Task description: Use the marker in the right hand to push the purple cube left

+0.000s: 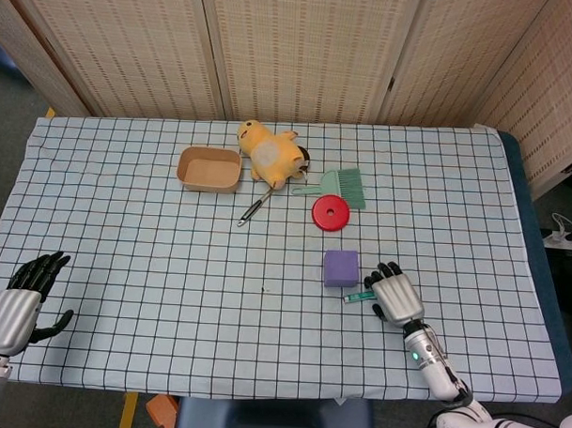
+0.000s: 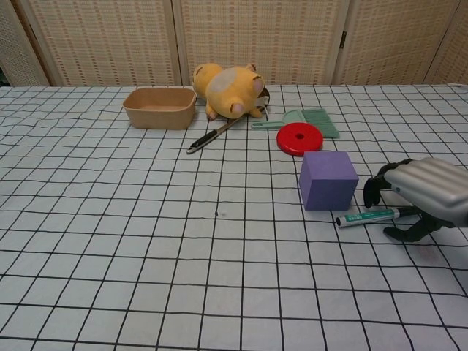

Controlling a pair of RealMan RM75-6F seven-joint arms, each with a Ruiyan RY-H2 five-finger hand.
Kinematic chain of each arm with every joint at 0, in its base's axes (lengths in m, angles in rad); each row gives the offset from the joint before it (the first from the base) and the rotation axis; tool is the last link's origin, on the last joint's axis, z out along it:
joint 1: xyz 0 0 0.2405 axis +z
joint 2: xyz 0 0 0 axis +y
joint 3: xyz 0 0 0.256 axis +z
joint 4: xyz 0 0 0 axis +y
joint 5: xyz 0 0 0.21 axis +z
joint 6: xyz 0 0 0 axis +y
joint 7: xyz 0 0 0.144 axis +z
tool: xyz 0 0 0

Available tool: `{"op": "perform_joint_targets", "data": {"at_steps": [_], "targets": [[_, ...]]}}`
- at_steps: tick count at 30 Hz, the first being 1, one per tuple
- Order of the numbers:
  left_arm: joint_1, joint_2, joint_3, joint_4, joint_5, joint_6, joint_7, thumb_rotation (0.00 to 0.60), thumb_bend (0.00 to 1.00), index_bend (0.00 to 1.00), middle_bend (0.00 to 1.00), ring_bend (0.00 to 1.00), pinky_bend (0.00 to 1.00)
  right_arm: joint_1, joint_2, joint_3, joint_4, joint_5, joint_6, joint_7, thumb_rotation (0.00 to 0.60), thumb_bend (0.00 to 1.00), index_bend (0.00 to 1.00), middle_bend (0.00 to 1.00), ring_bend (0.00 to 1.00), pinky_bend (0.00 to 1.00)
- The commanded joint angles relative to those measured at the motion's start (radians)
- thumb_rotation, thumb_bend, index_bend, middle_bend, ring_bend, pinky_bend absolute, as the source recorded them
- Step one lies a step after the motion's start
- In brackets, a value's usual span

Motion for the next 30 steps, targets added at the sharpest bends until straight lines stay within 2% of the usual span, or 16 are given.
{"op": "perform_joint_targets", "data": {"at_steps": [1,6,14,19,26,30], "targets": [[-0.001,0.0,0.0,0.0,0.0,-0.001,0.0,0.6,0.35,0.0,0.0,0.0,0.1,0.002,-0.003,-0.002,0.003,0.0,0.001,0.0,0.6,0.22,0.47,0.37,0.18,0.19],[0.0,0.001,0.001,0.002,0.002,0.0,-0.005,0.6,0.35,0.0,0.0,0.0,0.1,0.003,-0.009,-0.004,0.006,0.004,0.005,-0.008,0.6,0.23,0.53,0.37,0.18,0.2],[0.001,0.003,0.002,0.0,0.004,0.003,-0.007,0.6,0.35,0.0,0.0,0.0,0.1,0.003,-0.01,-0.012,-0.005,0.004,0.013,-0.03,0.6,0.23,0.55,0.38,0.2,0.2],[0.002,0.005,0.002,0.0,0.005,0.005,-0.01,0.6,0.36,0.0,0.0,0.0,0.1,0.001,-0.005,-0.022,-0.019,0.0,0.022,-0.055,0.6,0.31,0.59,0.4,0.22,0.22],[0.003,0.005,0.002,0.0,0.008,0.009,-0.014,0.6,0.36,0.0,0.0,0.0,0.1,-0.003,-0.002,-0.031,-0.033,0.0,0.035,-0.097,0.6,0.38,0.73,0.53,0.31,0.29],[0.004,0.006,0.003,-0.001,0.01,0.011,-0.015,0.6,0.36,0.0,0.0,0.0,0.1,-0.006,-0.004,-0.032,-0.035,0.004,0.041,-0.114,0.6,0.4,0.82,0.6,0.4,0.37]]}}
